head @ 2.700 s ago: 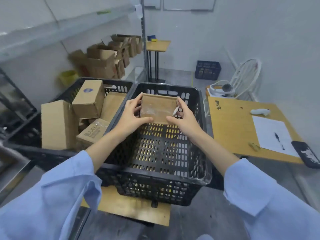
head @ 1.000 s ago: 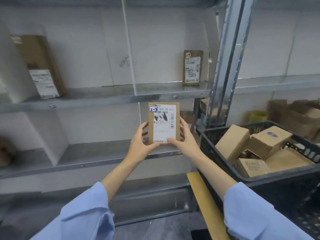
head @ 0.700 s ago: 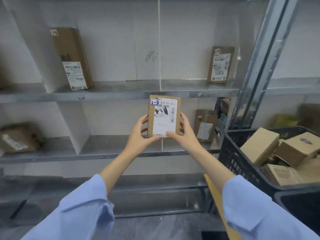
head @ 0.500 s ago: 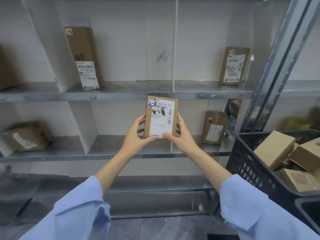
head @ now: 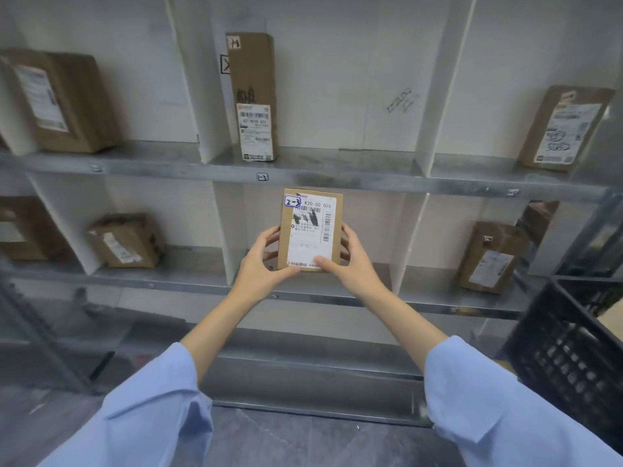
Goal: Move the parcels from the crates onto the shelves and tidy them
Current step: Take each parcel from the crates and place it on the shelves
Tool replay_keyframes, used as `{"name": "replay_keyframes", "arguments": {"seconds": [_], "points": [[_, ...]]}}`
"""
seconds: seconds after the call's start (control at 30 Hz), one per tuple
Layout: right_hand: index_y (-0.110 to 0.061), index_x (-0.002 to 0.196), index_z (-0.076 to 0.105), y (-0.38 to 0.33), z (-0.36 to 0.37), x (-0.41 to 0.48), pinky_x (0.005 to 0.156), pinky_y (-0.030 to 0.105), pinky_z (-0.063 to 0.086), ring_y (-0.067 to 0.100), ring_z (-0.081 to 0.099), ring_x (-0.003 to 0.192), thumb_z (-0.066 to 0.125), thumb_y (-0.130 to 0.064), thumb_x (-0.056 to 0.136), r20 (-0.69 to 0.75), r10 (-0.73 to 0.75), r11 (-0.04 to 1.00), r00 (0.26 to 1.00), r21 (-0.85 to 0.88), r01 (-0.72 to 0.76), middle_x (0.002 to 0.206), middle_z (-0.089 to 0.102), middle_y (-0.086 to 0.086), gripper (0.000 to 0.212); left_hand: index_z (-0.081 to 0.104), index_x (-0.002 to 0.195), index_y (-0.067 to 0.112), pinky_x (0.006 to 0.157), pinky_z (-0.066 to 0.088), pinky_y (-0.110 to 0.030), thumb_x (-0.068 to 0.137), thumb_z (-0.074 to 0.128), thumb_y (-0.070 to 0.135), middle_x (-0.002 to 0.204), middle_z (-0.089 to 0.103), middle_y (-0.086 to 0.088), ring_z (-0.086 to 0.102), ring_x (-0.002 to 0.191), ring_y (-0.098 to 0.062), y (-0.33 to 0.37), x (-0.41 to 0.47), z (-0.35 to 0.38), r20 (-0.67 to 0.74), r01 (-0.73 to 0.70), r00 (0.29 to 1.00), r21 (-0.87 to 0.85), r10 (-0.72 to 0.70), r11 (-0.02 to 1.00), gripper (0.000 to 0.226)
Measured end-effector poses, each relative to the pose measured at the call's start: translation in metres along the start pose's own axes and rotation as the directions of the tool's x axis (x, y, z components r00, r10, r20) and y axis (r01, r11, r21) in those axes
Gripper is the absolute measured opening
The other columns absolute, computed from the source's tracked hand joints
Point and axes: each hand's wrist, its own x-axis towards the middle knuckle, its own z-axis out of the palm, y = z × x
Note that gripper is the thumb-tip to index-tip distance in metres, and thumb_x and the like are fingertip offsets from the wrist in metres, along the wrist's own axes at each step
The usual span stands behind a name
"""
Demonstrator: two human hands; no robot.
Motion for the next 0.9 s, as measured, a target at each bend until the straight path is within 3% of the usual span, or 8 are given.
{"name": "replay_keyframes", "arguments": {"seconds": [0.23, 0.43, 0.5, 0.67, 0.8, 0.9], "points": [[-0.023, 0.152, 0.026, -0.007, 0.055, 0.017, 0.103, 0.033, 0.042, 0.014, 0.045, 0.13, 0.079, -0.02, 0.082, 0.059, 0.011, 1.0, 0.998, 0.006, -0.011, 0.152, 0.041, -0.006, 0.088, 0.04, 0.138, 0.034, 0.101, 0.05, -0.045, 0.072, 0.086, 0.02, 0.135, 0.052, 0.016, 0.054, 0.123, -0.014, -0.025, -0.008, -0.051, -0.057, 0.041, 0.998, 0.029, -0.039, 0.999, 0.081], [-0.017, 0.146, 0.037, -0.017, 0.086, 0.033, 0.091, 0.025, 0.038, 0.009, 0.048, 0.12, 0.075, -0.022, 0.087, 0.108, 0.023, 1.0, 0.994, -0.021, -0.02, 0.147, 0.046, -0.005, 0.07, 0.038, 0.135, 0.036, 0.097, 0.048, -0.024, 0.073, 0.085, 0.015, 0.126, 0.048, 0.029, 0.052, 0.124, -0.01, -0.036, -0.013, -0.079, -0.11, 0.033, 0.994, 0.042, -0.028, 0.999, 0.08], [-0.017, 0.146, 0.035, -0.018, 0.094, 0.039, 0.093, 0.026, 0.041, 0.012, 0.049, 0.121, 0.074, -0.021, 0.087, 0.108, 0.025, 1.0, 0.994, 0.008, -0.026, 0.147, 0.045, -0.005, 0.071, 0.038, 0.134, 0.038, 0.093, 0.049, -0.018, 0.074, 0.084, 0.013, 0.127, 0.048, 0.029, 0.052, 0.125, -0.008, -0.041, -0.012, -0.085, -0.123, 0.028, 0.992, 0.035, -0.023, 0.999, 0.08], [-0.021, 0.147, 0.027, -0.01, 0.106, 0.051, 0.103, 0.04, 0.048, 0.013, 0.052, 0.123, 0.075, -0.021, 0.086, 0.135, 0.056, 0.997, 0.989, 0.041, -0.062, 0.142, 0.05, -0.003, 0.077, 0.036, 0.139, 0.034, 0.098, 0.048, -0.022, 0.073, 0.085, 0.015, 0.135, 0.051, 0.013, 0.052, 0.123, -0.004, -0.056, -0.006, -0.09, -0.138, 0.023, 0.99, 0.074, -0.012, 0.997, 0.084], [-0.023, 0.144, 0.027, 0.002, 0.109, 0.059, 0.098, 0.039, 0.052, 0.013, 0.055, 0.118, 0.075, -0.016, 0.086, 0.13, 0.105, 0.992, 0.986, 0.055, -0.113, 0.14, 0.054, 0.006, 0.075, 0.034, 0.135, 0.038, 0.096, 0.043, -0.014, 0.074, 0.084, 0.015, 0.129, 0.049, 0.023, 0.048, 0.117, 0.008, -0.069, 0.004, -0.086, -0.135, 0.027, 0.991, 0.145, -0.007, 0.989, 0.083], [-0.023, 0.14, 0.028, 0.013, 0.11, 0.068, 0.096, 0.037, 0.053, 0.016, 0.054, 0.12, 0.075, -0.013, 0.086, 0.104, 0.125, 0.99, 0.987, 0.049, -0.13, 0.14, 0.053, 0.007, 0.072, 0.033, 0.137, 0.036, 0.097, 0.039, -0.018, 0.076, 0.082, 0.016, 0.131, 0.046, 0.022, 0.047, 0.119, 0.002, -0.08, 0.014, -0.083, -0.108, 0.049, 0.994, 0.178, -0.03, 0.983, 0.08]]}}
